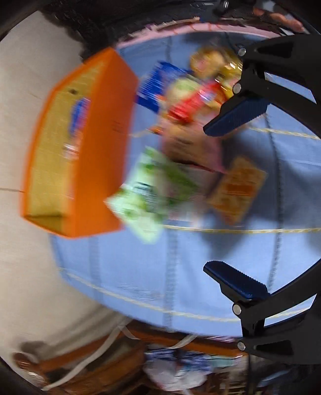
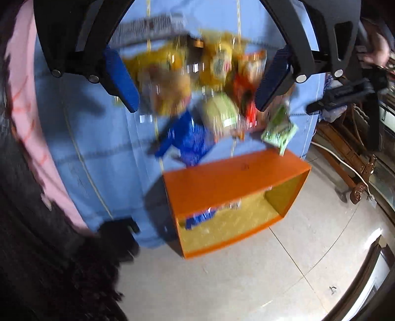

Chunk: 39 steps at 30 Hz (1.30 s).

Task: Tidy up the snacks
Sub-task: 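Grasp the clear cracker box with the left tool and lift it, then grasp the bread roll pack with the right tool while the left tool holds the cracker box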

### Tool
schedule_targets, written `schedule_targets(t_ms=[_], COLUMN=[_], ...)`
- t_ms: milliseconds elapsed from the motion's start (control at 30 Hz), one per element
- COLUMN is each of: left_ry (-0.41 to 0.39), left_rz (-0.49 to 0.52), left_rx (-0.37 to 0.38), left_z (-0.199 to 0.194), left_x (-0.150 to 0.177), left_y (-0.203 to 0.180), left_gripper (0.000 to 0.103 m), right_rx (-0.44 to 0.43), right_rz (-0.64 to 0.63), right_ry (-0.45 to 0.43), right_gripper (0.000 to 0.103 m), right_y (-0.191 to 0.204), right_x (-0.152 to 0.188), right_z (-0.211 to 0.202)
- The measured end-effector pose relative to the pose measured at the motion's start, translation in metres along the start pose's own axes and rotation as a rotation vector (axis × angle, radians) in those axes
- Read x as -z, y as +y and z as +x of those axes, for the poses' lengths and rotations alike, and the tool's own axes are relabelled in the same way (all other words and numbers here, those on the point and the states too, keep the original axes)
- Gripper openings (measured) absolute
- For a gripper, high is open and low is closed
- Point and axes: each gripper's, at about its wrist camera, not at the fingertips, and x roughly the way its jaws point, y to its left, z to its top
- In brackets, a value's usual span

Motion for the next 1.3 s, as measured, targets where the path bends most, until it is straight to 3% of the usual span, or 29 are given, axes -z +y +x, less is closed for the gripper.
schedule_targets(t_ms=[200,333,500,667,767,900,967,1067,1133,1200,1300], left_ry=[0.131,0.148,0.128,0.193,0.208,0.197,0.178,0.158,0.168,0.166,0.169], left_rz=[-0.092,-0.115,-0.160,-0.250,-0.282,-0.233,-0.235,-0.208,-0.167,-0.101,-0.108], left_rx=[-0.011,-0.030,-0.001,0.053,0.042,-0.015,-0.022,-0.119,-0.079,-0.092,-0.082], left_z=[0.045,0.063,0.070,0.081,0.087,0.089,0.084,0.074,0.072,0.069,0.063], left_x=[0.031,0.037,0.037,0.034,0.033,0.041,0.048,0.059,0.062,0.068,0.085], left_y=[0.005,0.003,0.006,0.021,0.023,0.017,0.019,0.025,0.031,0.034,0.046], left_gripper=[0.099,0.099,0.099,0.099,0.099,0.099,0.090,0.047,0.046,0.046,0.046], right_rx=[-0.009,-0.006,-0.001,-0.002,-0.007,-0.012,-0.010,-0.007,-0.005,-0.001,0.014], right_rz=[0.018,0.046,0.075,0.092,0.090,0.073,0.068,0.071,0.074,0.077,0.070], right_ry=[0.024,0.019,0.026,0.042,0.045,0.048,0.049,0.053,0.055,0.059,0.080], right_gripper=[0.095,0.095,0.095,0.095,0.095,0.095,0.095,0.095,0.095,0.095,0.095], right_y=[-0.008,-0.017,-0.029,-0.038,-0.039,-0.036,-0.036,-0.038,-0.040,-0.040,-0.040], right_x=[0.037,0.050,0.064,0.075,0.077,0.078,0.078,0.079,0.079,0.080,0.082], right_z=[-0.015,-0.025,-0.031,-0.032,-0.034,-0.036,-0.036,-0.036,-0.036,-0.036,-0.031])
